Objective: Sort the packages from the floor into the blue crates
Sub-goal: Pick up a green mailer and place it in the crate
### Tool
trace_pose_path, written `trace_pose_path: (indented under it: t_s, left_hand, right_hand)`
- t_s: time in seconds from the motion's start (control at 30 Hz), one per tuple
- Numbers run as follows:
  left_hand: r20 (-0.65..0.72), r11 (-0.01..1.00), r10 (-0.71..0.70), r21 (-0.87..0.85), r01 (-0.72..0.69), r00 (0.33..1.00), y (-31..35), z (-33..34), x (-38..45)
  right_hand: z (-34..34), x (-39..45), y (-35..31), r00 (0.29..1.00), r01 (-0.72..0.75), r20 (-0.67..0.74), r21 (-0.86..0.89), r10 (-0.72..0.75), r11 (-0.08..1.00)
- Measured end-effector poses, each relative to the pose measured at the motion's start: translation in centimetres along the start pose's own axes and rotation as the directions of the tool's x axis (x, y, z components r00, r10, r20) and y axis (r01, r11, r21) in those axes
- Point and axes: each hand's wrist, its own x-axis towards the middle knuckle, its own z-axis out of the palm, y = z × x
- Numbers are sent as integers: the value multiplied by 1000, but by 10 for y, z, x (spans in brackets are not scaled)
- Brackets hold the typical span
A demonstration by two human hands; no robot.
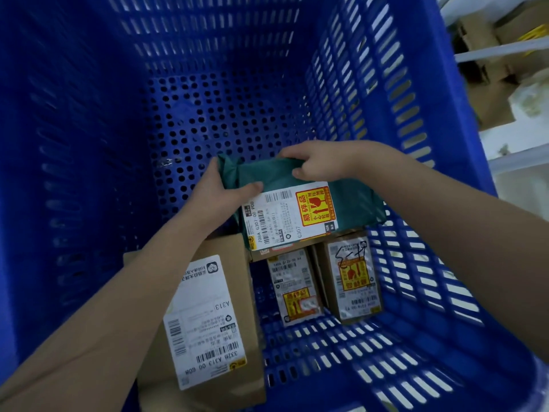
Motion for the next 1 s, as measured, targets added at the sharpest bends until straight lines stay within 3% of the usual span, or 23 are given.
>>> trace_pose_path:
  t_s: [0.1, 0.23, 0.3, 0.4, 0.47, 0.53, 0.57, 0.63, 0.7, 0.83, 1.0]
  left_hand:
    - [-39, 996, -15, 88, 19, 999, -1, 4, -2]
    - [-21, 994, -24, 109, 26, 1000, -4, 4, -5]
    - [-13, 985, -26, 170, 28, 1000, -2, 1, -5]
    - [-6, 973, -62, 224, 62, 998, 3, 2, -3]
    - [-65, 972, -103, 203, 114, 993, 8, 0, -5]
    - [-163, 955, -104, 260, 144, 981, 14, -4, -9]
    - [-223, 916, -61, 376, 143, 973, 17, -5, -12]
    - [-292, 791, 140, 608, 71, 946, 25, -4, -19]
    - [-293, 720, 344, 693, -50, 892, 41, 1, -27]
    - [-135, 684, 527, 654, -324, 839, 77, 41, -50]
    - [104, 644, 614, 507, -573, 782, 105, 108, -93]
  right_hand:
    - [6, 2, 6, 1000, -15, -3, 9, 15, 1000]
    - [16, 2, 10, 996, 74, -24, -341, -87, 937]
    - [19, 3, 9, 985, 103, -84, -407, -149, 908]
    - [24, 2, 10, 982, 52, -155, -349, -112, 936]
    - [28, -2, 7, 960, 42, -264, -190, -92, 981]
    - [31, -13, 4, 908, 88, -415, 33, -67, 996]
    - [32, -20, 4, 876, 119, -480, 121, -47, 985]
    - [33, -43, 7, 823, 179, -568, 252, -4, 951]
    - [32, -68, 6, 778, 227, -628, 339, 39, 913]
    - [41, -136, 3, 610, 371, -771, 479, 180, 795]
    - [71, -202, 0, 380, 525, -879, 463, 290, 714]
